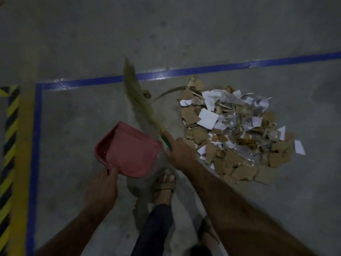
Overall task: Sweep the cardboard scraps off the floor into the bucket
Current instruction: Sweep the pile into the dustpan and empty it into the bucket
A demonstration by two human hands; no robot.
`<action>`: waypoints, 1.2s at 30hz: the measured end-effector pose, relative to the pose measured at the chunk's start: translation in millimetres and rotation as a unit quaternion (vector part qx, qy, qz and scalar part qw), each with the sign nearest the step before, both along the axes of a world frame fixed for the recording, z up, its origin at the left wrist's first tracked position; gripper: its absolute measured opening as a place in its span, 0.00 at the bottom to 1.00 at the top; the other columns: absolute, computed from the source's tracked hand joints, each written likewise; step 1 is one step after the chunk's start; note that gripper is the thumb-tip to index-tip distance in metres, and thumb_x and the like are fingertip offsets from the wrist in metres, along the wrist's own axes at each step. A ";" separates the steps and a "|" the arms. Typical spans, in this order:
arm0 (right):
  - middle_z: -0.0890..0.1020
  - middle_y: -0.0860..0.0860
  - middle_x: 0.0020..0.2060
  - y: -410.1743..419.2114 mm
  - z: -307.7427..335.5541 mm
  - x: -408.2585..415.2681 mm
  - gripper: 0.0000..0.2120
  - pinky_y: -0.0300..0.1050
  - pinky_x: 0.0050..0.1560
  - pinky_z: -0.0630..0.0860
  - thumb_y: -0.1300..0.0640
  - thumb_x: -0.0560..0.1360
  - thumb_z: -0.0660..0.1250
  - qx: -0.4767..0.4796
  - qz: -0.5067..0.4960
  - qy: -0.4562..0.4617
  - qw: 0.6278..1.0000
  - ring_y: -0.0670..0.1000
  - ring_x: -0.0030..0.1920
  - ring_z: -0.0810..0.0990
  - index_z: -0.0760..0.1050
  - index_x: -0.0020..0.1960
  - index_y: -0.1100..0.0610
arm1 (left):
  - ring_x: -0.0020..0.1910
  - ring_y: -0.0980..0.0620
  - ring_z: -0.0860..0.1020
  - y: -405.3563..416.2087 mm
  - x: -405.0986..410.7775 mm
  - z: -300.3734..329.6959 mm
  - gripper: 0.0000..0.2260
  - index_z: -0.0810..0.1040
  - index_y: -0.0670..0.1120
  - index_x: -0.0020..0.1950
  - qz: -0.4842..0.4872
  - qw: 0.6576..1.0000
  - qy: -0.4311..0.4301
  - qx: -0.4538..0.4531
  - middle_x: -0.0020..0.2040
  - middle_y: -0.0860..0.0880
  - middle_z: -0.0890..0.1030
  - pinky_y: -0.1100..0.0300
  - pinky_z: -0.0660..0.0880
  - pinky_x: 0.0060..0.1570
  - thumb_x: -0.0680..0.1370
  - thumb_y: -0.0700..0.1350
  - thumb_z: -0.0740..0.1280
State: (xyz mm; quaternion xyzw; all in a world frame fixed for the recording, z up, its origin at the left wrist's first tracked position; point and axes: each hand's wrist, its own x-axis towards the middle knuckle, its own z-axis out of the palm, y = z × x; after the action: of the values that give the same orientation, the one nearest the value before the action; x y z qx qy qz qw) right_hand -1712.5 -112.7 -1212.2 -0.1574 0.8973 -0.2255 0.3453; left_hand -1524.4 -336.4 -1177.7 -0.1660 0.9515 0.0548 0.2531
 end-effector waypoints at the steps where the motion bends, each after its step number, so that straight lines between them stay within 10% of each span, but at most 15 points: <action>1: 0.73 0.59 0.56 -19.0 -14.2 -12.6 0.28 0.49 0.49 0.70 0.44 0.81 0.57 0.007 0.003 -0.022 1.000 0.62 0.54 0.78 0.52 0.78 0.37 | 0.41 0.38 0.78 -7.6 -3.8 -2.5 0.20 0.74 0.46 0.67 0.001 1.000 -0.004 0.001 0.46 0.40 0.78 0.51 0.71 0.36 0.75 0.38 0.62; 6: 0.75 0.59 0.66 -28.7 -48.9 -29.7 0.32 0.54 0.61 0.75 0.43 0.79 0.61 0.030 -0.055 -0.102 0.993 0.62 0.61 0.77 0.53 0.79 0.43 | 0.45 0.37 0.78 -25.5 -21.6 -21.4 0.18 0.74 0.46 0.67 0.006 1.000 0.008 0.016 0.49 0.38 0.78 0.49 0.72 0.38 0.77 0.37 0.66; 13: 0.79 0.56 0.61 108.1 14.9 40.0 0.32 0.45 0.49 0.76 0.51 0.80 0.63 0.012 -0.177 -0.115 0.977 0.57 0.56 0.80 0.54 0.80 0.49 | 0.47 0.39 0.78 -10.7 -37.0 -18.4 0.20 0.72 0.51 0.68 -0.010 0.998 0.019 0.054 0.52 0.40 0.78 0.53 0.68 0.38 0.77 0.39 0.67; 17: 0.75 0.52 0.68 192.5 67.1 87.4 0.40 0.41 0.55 0.72 0.32 0.72 0.57 0.034 -0.196 -0.138 0.970 0.52 0.60 0.77 0.55 0.80 0.47 | 0.44 0.41 0.77 8.7 -42.2 -16.0 0.18 0.72 0.50 0.69 -0.046 0.997 0.018 0.068 0.50 0.41 0.78 0.54 0.69 0.39 0.79 0.43 0.61; 21: 0.75 0.44 0.66 258.0 84.3 133.8 0.31 0.33 0.53 0.66 0.50 0.80 0.65 0.026 -0.184 -0.113 0.976 0.39 0.57 0.72 0.53 0.77 0.38 | 0.44 0.39 0.77 31.1 -44.2 -24.6 0.18 0.72 0.50 0.69 -0.066 0.995 0.013 0.070 0.48 0.40 0.77 0.50 0.73 0.41 0.78 0.41 0.64; 28: 0.74 0.44 0.48 332.4 116.2 182.4 0.35 0.41 0.45 0.75 0.48 0.81 0.62 0.092 -0.172 -0.092 0.976 0.42 0.44 0.75 0.41 0.72 0.24 | 0.38 0.38 0.78 98.2 -48.0 -21.7 0.15 0.79 0.46 0.61 -0.149 0.985 0.060 0.057 0.43 0.41 0.78 0.48 0.73 0.35 0.76 0.39 0.65; 36: 0.66 0.46 0.44 356.9 109.9 194.8 0.36 0.43 0.33 0.78 0.45 0.83 0.55 0.184 -0.167 0.007 0.969 0.45 0.33 0.71 0.28 0.73 0.31 | 0.46 0.37 0.78 147.3 -63.2 -23.1 0.15 0.79 0.49 0.60 -0.179 0.984 0.020 0.009 0.49 0.42 0.80 0.47 0.73 0.40 0.74 0.39 0.72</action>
State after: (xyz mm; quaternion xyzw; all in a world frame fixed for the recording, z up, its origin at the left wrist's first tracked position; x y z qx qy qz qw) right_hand -1517.6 244.1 -1102.3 0.0593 0.9393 -0.1099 0.3194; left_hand -1587.6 -189.1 -1200.8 0.0108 0.9702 0.0205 0.2410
